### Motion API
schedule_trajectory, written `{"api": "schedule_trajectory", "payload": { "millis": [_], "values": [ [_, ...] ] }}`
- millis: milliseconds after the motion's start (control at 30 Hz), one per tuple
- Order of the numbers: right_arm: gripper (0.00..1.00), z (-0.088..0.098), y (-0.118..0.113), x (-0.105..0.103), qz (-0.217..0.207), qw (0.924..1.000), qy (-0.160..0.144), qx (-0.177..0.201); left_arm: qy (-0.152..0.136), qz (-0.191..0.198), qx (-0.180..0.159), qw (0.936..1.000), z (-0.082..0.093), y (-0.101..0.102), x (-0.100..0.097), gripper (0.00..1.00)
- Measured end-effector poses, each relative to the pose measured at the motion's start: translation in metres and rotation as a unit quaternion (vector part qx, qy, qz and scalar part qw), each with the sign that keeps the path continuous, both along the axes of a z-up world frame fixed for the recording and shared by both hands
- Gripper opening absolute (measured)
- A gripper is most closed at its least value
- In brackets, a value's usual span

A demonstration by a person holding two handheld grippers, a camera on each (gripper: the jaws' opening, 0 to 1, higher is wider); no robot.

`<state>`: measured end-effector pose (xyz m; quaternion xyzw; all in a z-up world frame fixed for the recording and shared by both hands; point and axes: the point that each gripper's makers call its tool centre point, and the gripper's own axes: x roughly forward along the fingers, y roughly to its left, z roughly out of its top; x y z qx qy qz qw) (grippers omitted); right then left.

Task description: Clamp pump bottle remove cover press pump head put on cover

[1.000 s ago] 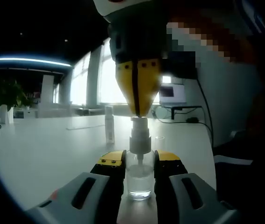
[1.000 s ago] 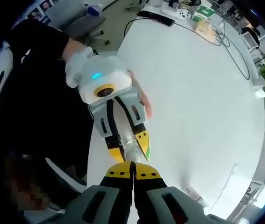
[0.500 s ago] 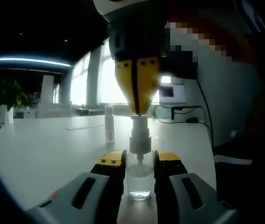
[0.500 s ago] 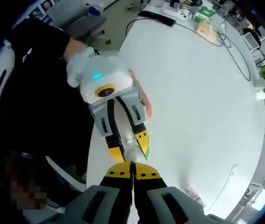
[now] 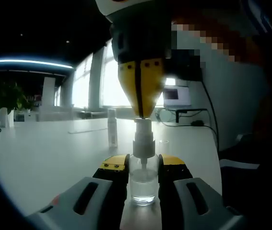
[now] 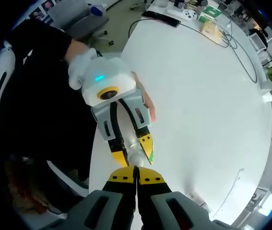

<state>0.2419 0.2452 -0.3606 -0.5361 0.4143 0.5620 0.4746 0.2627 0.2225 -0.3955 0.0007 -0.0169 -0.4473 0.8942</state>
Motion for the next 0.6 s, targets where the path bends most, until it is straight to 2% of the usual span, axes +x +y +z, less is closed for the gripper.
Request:
{"api": "schedule_trajectory", "payload": {
  "millis": [600],
  "values": [
    [0.00, -0.0004, 0.0008, 0.0002, 0.000, 1.0000, -0.001, 0.001, 0.001, 0.000, -0.001, 1.0000, 0.0001, -0.0001, -0.0010, 0.15]
  ]
}}
